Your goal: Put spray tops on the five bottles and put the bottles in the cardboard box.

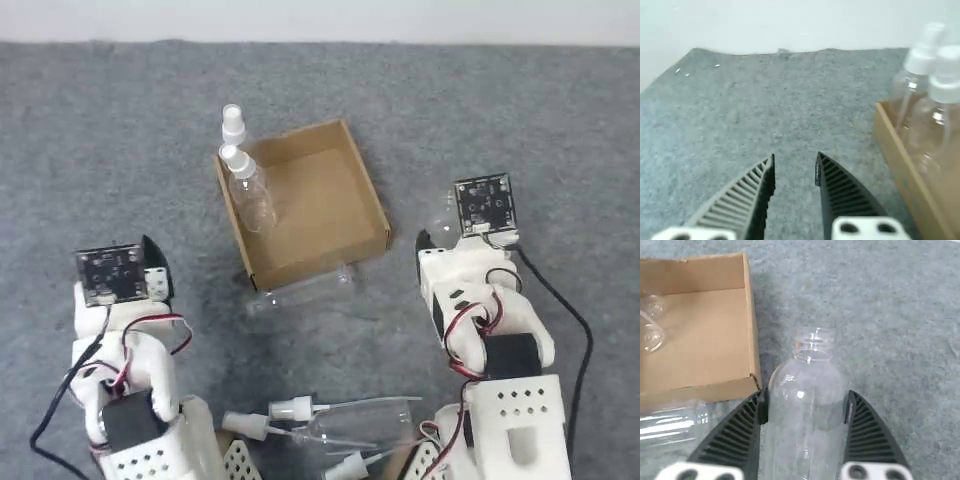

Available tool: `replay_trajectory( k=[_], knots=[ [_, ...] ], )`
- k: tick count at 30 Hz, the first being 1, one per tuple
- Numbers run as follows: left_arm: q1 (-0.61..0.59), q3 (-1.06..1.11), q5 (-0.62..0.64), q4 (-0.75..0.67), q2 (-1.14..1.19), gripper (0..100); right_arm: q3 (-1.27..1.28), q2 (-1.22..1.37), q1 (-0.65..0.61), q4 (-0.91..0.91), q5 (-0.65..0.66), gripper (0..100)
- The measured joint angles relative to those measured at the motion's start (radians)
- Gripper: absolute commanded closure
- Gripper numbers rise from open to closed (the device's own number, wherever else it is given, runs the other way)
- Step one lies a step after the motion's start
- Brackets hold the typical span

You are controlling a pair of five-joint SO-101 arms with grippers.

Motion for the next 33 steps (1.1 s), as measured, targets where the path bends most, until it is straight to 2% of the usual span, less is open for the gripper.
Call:
replay_trajectory(
  k=[5,10,15,20,27,33],
  knots=[
    [0.115,-0.066,-0.043,0.117,-0.003,87,0.032,0.0,0.02,-0.049,-0.002,89.8],
    [0.198,-0.1,-0.103,0.203,-0.012,80,0.035,0.0,0.025,-0.064,-0.002,89.8],
    [0.261,-0.101,-0.124,0.287,-0.012,80,0.035,0.0,0.025,-0.068,-0.002,89.7],
    [0.276,-0.101,-0.15,0.293,-0.009,80,0.035,0.0,0.025,-0.068,-0.002,89.7],
    [0.351,-0.186,-0.169,0.298,0.221,80,0.035,0.0,0.025,-0.068,-0.002,89.6],
    [0.44,-0.311,-0.236,0.39,0.443,79,0.035,0.0,0.025,-0.068,-0.002,89.5]
  ],
)
